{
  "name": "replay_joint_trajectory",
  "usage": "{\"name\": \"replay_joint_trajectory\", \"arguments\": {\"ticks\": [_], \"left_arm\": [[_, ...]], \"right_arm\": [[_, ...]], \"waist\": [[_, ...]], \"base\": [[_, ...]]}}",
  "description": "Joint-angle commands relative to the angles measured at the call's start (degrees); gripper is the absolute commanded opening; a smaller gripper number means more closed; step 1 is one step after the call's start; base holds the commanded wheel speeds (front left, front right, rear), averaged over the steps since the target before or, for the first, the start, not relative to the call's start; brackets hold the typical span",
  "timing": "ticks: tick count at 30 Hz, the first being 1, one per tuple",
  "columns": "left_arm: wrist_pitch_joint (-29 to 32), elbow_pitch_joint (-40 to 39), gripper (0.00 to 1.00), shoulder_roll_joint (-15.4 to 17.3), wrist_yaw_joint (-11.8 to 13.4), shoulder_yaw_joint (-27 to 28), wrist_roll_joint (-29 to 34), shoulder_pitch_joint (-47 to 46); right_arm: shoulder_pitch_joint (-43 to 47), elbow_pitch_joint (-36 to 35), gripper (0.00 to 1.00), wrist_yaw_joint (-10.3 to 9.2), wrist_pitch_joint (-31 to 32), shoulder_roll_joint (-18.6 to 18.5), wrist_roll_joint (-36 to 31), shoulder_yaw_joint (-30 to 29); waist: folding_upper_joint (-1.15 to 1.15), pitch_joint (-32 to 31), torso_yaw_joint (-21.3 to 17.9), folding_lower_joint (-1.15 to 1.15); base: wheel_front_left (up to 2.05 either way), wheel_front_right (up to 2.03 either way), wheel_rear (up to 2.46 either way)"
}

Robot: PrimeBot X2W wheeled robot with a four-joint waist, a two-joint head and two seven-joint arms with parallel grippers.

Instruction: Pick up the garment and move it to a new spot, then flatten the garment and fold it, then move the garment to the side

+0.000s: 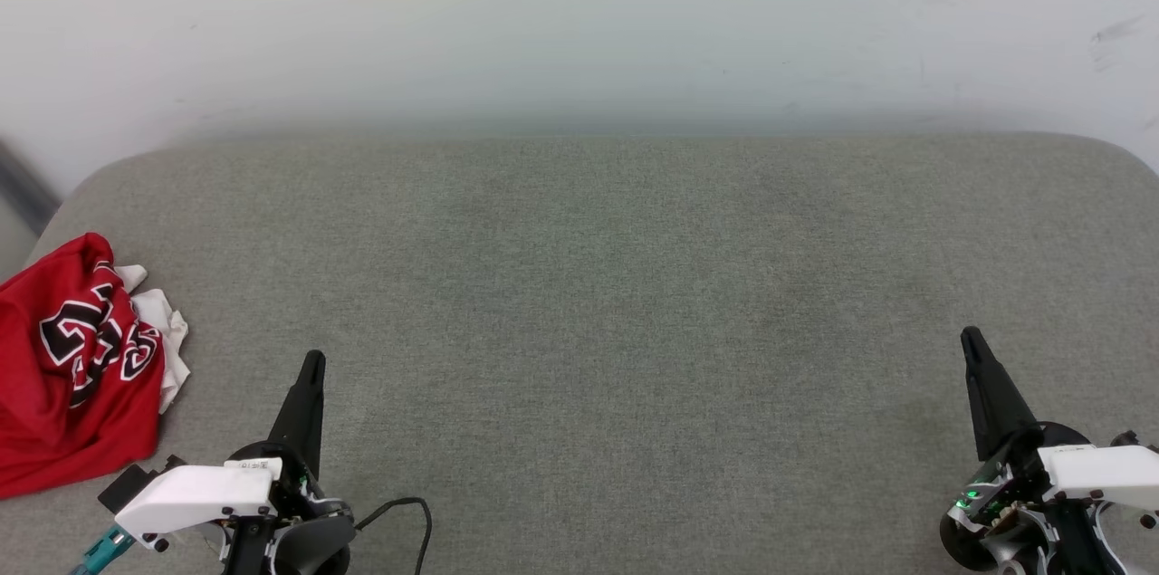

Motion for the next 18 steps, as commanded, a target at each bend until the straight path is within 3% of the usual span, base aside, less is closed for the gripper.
{"name": "replay_joint_trajectory", "arguments": {"ticks": [1,18], "left_arm": [[0.06,-0.02,0.00,-0.08,-0.15,0.05,0.12,-0.47],[0.06,-0.02,0.00,-0.08,-0.15,0.05,0.12,-0.47]], "right_arm": [[-0.70,0.02,0.00,-0.05,0.00,0.26,0.16,0.03],[-0.70,0.02,0.00,-0.05,0.00,0.26,0.16,0.03]], "waist": [[0.00,0.00,0.00,0.00],[0.00,0.00,0.00,0.00]], "base": [[0.00,0.00,0.00],[0.00,0.00,0.00]]}}
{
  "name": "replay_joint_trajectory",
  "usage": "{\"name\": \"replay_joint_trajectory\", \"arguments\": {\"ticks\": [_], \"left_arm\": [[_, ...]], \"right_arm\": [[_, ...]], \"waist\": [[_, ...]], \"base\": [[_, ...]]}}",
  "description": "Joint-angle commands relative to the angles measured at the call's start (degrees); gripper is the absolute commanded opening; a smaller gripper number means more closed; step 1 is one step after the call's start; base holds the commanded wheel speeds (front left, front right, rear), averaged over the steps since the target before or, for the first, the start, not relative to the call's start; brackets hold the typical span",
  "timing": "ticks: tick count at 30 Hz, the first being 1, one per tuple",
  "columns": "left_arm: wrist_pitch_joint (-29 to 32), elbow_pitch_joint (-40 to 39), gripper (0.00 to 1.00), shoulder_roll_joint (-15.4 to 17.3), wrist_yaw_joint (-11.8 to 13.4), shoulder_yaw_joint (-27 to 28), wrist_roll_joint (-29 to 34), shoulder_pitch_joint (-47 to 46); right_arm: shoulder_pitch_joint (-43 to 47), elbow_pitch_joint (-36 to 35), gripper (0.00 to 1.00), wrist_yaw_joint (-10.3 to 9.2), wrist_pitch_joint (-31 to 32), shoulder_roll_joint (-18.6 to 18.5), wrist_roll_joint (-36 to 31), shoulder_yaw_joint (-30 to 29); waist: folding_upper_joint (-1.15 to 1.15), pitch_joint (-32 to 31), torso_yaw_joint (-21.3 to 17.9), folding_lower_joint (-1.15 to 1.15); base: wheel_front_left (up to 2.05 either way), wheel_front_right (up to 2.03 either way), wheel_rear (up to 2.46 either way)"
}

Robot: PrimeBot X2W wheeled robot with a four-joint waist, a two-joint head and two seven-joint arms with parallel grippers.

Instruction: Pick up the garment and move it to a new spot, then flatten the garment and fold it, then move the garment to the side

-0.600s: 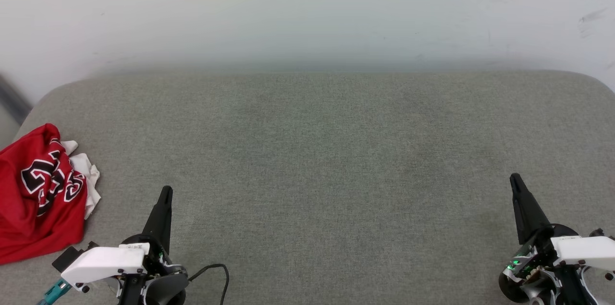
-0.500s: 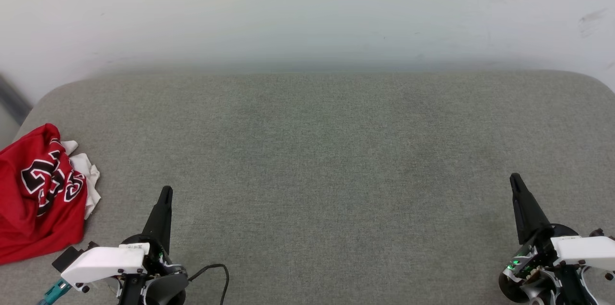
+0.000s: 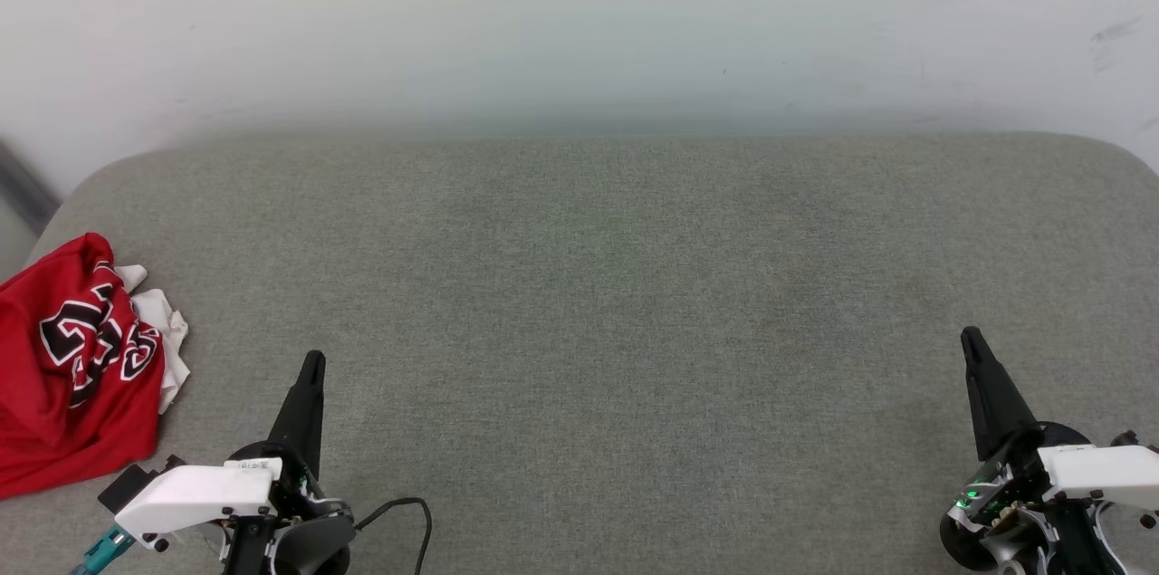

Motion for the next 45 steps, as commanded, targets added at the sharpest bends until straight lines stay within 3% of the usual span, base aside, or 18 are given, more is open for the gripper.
{"name": "replay_joint_trajectory", "arguments": {"ticks": [1,30,31,45], "left_arm": [[0.06,-0.02,0.00,-0.08,-0.15,0.05,0.12,-0.47],[0.06,-0.02,0.00,-0.07,-0.15,0.05,0.13,-0.47],[-0.02,0.16,1.00,0.00,0.01,-0.06,-0.01,0.07],[-4.21,-1.52,1.00,-0.04,0.02,-4.61,3.10,-0.04]], "right_arm": [[-0.70,0.02,0.00,-0.05,0.00,0.26,0.16,0.03],[-0.71,0.01,0.00,-0.05,0.00,0.26,0.16,0.03],[0.09,0.13,1.00,0.00,-0.02,0.00,-0.03,0.01],[1.65,-1.82,1.00,-0.01,-4.18,-0.21,-4.27,2.66]], "waist": [[0.00,0.00,0.00,0.00],[0.00,0.00,0.00,0.00],[0.00,0.00,0.00,0.00],[0.00,-0.18,0.07,0.00]], "base": [[0.00,0.00,0.00],[0.00,0.00,0.00],[0.00,0.00,0.00],[0.00,0.00,0.00]]}}
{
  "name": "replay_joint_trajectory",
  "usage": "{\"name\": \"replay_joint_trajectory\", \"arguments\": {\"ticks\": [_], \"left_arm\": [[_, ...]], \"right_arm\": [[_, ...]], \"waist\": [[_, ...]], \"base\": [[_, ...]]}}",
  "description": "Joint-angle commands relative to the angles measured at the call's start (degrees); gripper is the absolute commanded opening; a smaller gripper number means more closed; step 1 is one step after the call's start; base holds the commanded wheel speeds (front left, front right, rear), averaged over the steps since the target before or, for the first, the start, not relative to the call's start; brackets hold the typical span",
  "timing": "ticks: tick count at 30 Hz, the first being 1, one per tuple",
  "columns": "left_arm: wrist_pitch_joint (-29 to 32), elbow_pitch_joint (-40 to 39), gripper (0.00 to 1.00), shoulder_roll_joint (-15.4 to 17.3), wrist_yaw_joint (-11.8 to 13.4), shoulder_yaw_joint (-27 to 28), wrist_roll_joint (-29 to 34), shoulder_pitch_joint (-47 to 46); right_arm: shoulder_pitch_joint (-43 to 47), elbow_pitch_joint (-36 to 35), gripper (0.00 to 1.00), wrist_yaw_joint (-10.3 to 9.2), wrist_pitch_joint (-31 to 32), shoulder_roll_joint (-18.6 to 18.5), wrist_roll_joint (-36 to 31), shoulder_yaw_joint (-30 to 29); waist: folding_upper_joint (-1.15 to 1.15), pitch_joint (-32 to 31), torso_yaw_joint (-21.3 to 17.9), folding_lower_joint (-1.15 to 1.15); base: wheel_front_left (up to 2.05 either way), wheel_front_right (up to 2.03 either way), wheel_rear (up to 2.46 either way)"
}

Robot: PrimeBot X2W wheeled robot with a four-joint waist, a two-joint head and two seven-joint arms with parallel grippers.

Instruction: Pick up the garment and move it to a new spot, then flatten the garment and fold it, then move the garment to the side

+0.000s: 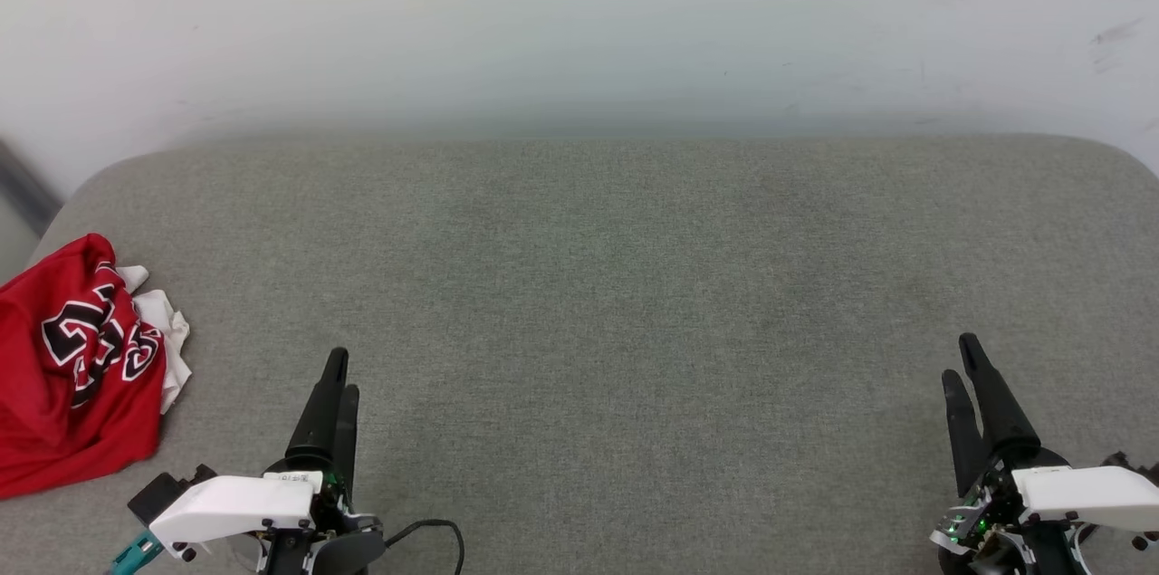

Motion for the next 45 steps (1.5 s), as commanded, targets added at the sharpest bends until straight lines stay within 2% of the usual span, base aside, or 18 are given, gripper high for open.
{"name": "replay_joint_trajectory", "arguments": {"ticks": [1,2,20,21,36,45], "left_arm": [[-0.73,-1.61,1.00,0.17,-0.02,-0.42,1.40,-1.71],[-1.48,-2.31,1.00,0.18,-0.02,-0.91,4.14,-1.80],[-5.59,-4.57,1.00,0.21,-0.02,-4.14,23.72,-2.36],[-6.21,-4.48,1.00,0.22,-0.02,-4.56,27.83,-2.34],[-8.98,-3.74,1.00,0.39,-0.02,-5.30,45.70,-1.62],[-10.48,-3.28,1.00,0.40,0.14,-6.57,53.70,-1.38]], "right_arm": [[-0.80,-1.44,1.00,0.01,-0.70,-0.33,-1.65,0.49],[-0.64,-1.93,1.00,0.01,-1.47,-0.51,-4.52,0.83],[0.06,-5.54,1.00,0.01,-5.56,-0.24,-30.58,2.05],[0.23,-6.04,1.00,0.01,-5.95,-0.22,-35.10,2.20],[0.92,-7.47,1.00,0.01,-6.50,-0.14,-52.78,2.74],[1.81,-8.53,1.00,0.01,-6.48,-0.02,-61.33,1.40]], "waist": [[0.00,-0.03,0.00,0.00],[0.00,-0.06,-0.01,0.00],[0.00,-0.13,0.05,0.00],[0.00,-0.16,0.09,0.00],[0.00,-0.35,0.54,0.00],[0.00,-0.47,0.67,0.00]], "base": [[0.00,0.00,0.00],[0.00,0.00,0.00],[0.00,0.00,0.00],[0.00,0.00,0.00],[0.00,0.00,0.00],[0.00,0.00,0.00]]}}
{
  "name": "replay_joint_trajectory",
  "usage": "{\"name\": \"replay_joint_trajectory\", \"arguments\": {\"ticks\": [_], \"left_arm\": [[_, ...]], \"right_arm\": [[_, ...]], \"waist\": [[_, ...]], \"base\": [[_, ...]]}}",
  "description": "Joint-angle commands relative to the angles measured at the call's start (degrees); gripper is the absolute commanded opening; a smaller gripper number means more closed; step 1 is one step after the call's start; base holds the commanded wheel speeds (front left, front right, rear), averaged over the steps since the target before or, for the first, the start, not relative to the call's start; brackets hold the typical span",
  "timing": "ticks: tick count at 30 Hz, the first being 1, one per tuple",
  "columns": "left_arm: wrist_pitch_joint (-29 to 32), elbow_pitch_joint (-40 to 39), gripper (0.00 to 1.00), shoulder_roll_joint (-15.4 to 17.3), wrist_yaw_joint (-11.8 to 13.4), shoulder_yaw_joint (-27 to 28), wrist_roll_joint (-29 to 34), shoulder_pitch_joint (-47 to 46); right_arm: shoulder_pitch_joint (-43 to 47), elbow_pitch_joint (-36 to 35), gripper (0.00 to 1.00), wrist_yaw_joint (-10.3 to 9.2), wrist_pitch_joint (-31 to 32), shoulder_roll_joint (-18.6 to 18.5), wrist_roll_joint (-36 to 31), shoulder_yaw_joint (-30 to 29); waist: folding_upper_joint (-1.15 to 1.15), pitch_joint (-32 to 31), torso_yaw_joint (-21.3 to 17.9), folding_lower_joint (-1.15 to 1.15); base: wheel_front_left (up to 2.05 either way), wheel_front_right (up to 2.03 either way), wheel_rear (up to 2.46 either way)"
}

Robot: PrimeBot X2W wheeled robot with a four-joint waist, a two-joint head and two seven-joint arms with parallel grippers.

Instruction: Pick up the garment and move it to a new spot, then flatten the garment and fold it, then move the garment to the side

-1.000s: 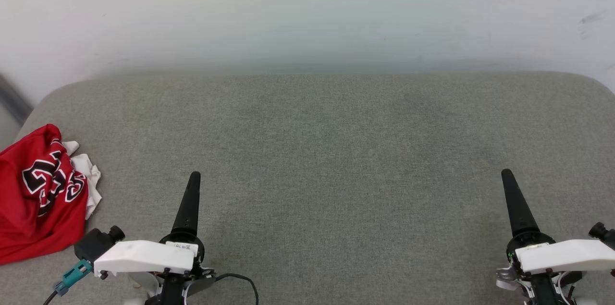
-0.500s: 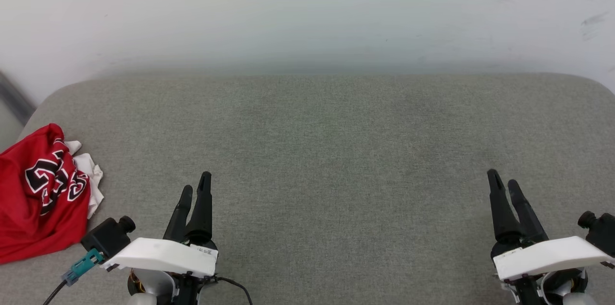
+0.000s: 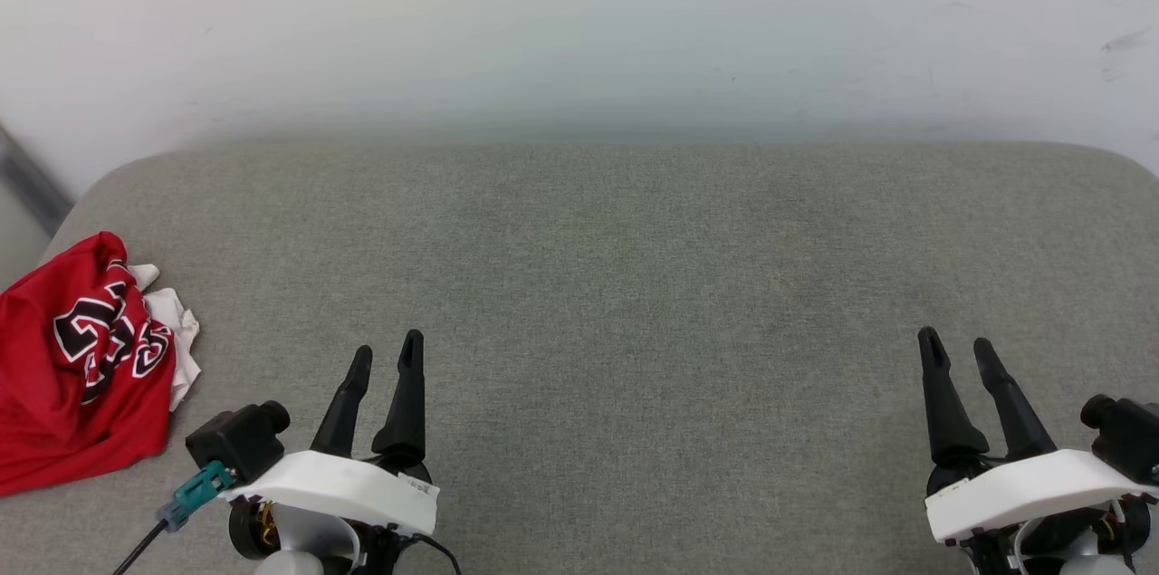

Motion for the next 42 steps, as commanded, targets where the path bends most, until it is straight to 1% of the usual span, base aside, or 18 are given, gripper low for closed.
{"name": "replay_joint_trajectory", "arguments": {"ticks": [1,9,23,32,42], "left_arm": [[-0.75,-0.43,1.00,0.22,0.21,-0.46,2.74,-0.59],[-1.92,-0.17,1.00,0.20,0.66,-1.18,8.59,-0.24],[-3.79,1.93,1.00,0.18,1.49,-1.29,15.88,-0.04],[-4.90,2.50,1.00,0.19,1.87,-1.62,20.55,-0.54],[-6.06,2.95,1.00,0.17,2.39,-2.15,24.94,-0.90]], "right_arm": [[0.17,-1.16,1.00,0.01,-0.17,0.05,-2.83,-0.21],[1.28,-2.65,1.00,0.00,0.27,0.12,-9.65,-0.76],[2.85,-5.28,1.00,0.00,1.18,0.14,-17.37,-1.12],[3.54,-5.91,1.00,0.00,1.24,0.16,-21.39,-1.42],[3.73,-5.75,1.00,0.00,0.95,0.17,-23.98,-1.66]], "waist": [[0.00,-0.06,-0.01,0.00],[0.00,-0.33,0.00,0.00],[0.00,-0.46,-0.25,0.00],[0.00,-0.51,-0.30,0.00],[0.00,-0.64,-0.22,0.00]], "base": [[0.00,0.00,0.00],[0.00,0.00,0.00],[0.00,0.00,0.00],[0.00,0.00,0.00],[0.00,0.00,0.00]]}}
